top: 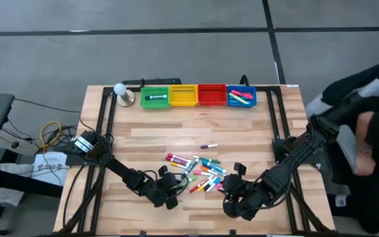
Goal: Pick & Place Markers
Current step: Put the light green marker pen into the green basket
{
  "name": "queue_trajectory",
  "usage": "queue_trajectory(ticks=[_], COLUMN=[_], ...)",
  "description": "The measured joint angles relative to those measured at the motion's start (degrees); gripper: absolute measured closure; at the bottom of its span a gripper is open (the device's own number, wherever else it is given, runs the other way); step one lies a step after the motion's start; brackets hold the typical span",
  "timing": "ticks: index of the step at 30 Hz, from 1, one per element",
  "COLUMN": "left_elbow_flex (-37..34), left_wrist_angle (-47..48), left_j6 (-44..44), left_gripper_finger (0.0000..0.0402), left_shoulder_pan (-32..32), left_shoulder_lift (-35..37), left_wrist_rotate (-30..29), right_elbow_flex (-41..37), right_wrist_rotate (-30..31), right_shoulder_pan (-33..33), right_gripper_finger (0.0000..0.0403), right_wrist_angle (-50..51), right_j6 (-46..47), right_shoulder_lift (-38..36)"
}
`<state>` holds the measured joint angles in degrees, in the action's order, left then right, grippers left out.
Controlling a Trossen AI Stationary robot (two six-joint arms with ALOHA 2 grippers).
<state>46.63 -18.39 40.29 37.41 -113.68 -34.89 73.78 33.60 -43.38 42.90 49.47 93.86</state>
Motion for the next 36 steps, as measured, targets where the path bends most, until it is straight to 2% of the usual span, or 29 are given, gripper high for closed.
queue_trajectory(ticks=[4,8,11,16,21,23,29,33,36], left_elbow_flex=[-0.09,-0.43,-0.30,-0.30,-0.30,-0.28,-0.28,-0.28,-0.28], left_wrist_angle=[0.54,2.08,1.17,5.02,14.42,19.00,31.13,33.48,33.43], left_j6=[-0.09,-0.45,-4.23,-11.87,-20.00,-22.90,-32.29,-41.00,-48.23], left_gripper_finger=[0.0329,0.0333,0.0333,0.0332,0.0327,0.0327,0.0327,0.0326,0.0326], left_shoulder_pan=[0.13,0.41,0.25,0.33,-0.14,-1.22,-11.35,-22.50,-32.32], left_shoulder_lift=[1.63,5.84,10.84,21.07,34.28,40.16,55.34,60.32,61.17], left_wrist_rotate=[1.51,4.91,3.57,-3.31,-16.30,-19.68,-20.14,-15.08,-8.51], right_elbow_flex=[0.00,0.00,0.00,0.00,0.00,0.00,0.00,0.00,0.00], right_wrist_rotate=[1.98,4.18,5.03,5.60,7.34,8.62,10.63,13.66,15.44], right_shoulder_pan=[0.00,0.00,0.00,0.11,0.16,0.53,4.20,8.71,13.06], right_gripper_finger=[0.0285,0.0285,0.0285,0.0285,0.0285,0.0285,0.0285,0.0285,0.0285], right_wrist_angle=[0.08,-0.07,-0.05,-0.03,-0.05,-0.04,-0.04,-0.07,-0.09], right_j6=[0.05,0.10,0.07,0.05,0.07,0.08,0.07,0.15,0.16], right_shoulder_lift=[0.00,0.02,0.02,0.04,0.04,0.04,0.04,0.05,0.05])
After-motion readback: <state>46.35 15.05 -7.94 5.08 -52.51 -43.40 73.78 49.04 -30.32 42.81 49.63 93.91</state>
